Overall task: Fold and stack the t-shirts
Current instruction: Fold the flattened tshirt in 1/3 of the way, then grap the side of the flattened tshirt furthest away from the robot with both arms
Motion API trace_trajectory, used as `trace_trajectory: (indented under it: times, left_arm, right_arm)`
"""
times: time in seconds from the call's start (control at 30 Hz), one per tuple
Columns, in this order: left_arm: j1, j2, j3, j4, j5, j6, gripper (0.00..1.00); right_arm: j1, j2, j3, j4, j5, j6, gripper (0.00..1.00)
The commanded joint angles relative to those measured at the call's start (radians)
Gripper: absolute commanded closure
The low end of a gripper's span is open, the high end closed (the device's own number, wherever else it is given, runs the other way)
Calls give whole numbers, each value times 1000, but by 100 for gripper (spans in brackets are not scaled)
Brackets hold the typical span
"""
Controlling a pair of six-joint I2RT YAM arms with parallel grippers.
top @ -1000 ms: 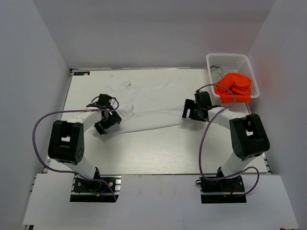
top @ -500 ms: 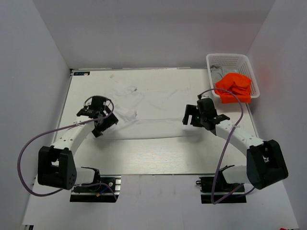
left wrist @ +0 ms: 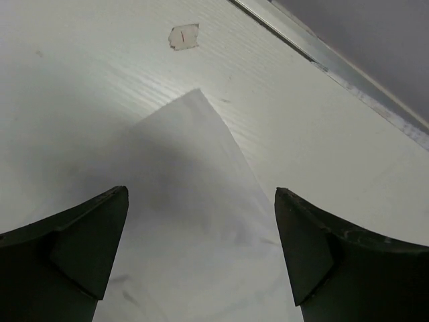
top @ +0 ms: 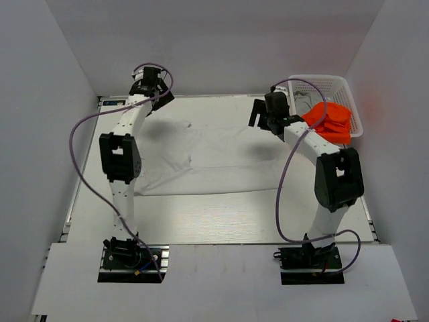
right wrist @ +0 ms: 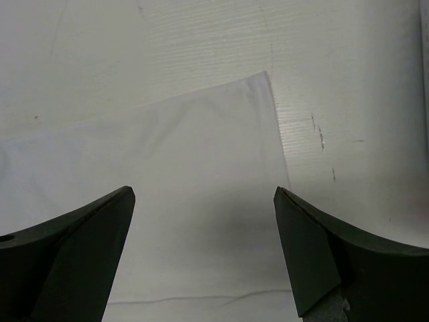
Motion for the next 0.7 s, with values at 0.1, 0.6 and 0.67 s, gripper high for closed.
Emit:
trace_trajectory:
  times: [0.1, 0.6, 0.67]
  left_arm:
    - [8, 218, 240, 89, -43, 237, 0]
    - [8, 405, 269, 289, -41, 348, 5]
    - [8, 414, 259, 298, -41, 357, 8]
  right_arm:
    - [-42, 131, 207, -72, -8, -58, 10]
    - [-90, 312, 351, -132, -15, -100, 10]
    - [-95, 326, 371, -131, -19, -96, 10]
